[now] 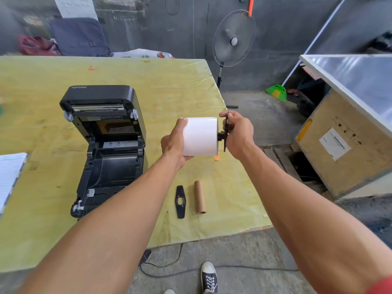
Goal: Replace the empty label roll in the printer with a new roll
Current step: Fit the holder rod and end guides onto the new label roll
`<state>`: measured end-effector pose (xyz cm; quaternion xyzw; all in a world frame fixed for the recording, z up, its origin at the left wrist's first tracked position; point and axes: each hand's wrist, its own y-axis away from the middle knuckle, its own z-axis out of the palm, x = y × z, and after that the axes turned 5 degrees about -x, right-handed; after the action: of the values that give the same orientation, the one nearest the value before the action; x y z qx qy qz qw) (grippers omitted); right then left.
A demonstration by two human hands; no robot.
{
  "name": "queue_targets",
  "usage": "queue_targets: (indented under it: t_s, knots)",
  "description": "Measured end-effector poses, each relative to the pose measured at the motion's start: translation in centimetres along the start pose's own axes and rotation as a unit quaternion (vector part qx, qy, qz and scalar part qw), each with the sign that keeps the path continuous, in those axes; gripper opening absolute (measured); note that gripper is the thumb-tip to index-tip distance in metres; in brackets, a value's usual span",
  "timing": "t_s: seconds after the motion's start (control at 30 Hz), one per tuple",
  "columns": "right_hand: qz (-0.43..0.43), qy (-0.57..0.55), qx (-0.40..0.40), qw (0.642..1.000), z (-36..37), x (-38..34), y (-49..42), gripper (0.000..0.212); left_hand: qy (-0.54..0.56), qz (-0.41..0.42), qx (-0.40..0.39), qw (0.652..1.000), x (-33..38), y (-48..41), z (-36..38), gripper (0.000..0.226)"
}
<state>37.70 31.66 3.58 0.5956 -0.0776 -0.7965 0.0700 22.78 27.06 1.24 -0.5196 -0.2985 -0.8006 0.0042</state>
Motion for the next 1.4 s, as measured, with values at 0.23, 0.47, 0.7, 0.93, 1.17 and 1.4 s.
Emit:
queue_targets:
  t_s: [0.23,0.47,0.7,0.93,1.17,1.4]
  knots:
    - [0.016,-0.041,-0.013,0.999,0.9,-0.1,0.8,0.031,0.003,0.003,-0.003,1.0,0.8,0.1,0.1,0.046]
    - [0.009,-0.021,0.027,0.999,1.6,0.0,0.3,0.009,0.012,0.002,-0.011,1.0,1.2,0.4,0.2,0.05]
    - [0.006,0.009,-0.009,1.0,1.2,0.7,1.2,0.021,0.036,0.005,0.021,0.999,1.2,0.4,0.0,0.05]
    - [-0.037,0.225,-0.092,0.969,-1.2,2.5,2.5,0.022,0.031,0.02,0.038,0.999,1.7,0.3,-0.9,0.048]
    - [0.06,0.153,-0.1,0.981,0.2,2.3,4.2,0.049,0.04,0.041,0.053,0.997,1.1,0.9,-0.7,0.05]
    - [0.118,0.018,-0.052,0.991,2.7,3.1,4.7,0.083,0.05,0.049,0.041,0.997,-0.3,2.0,-0.5,0.043]
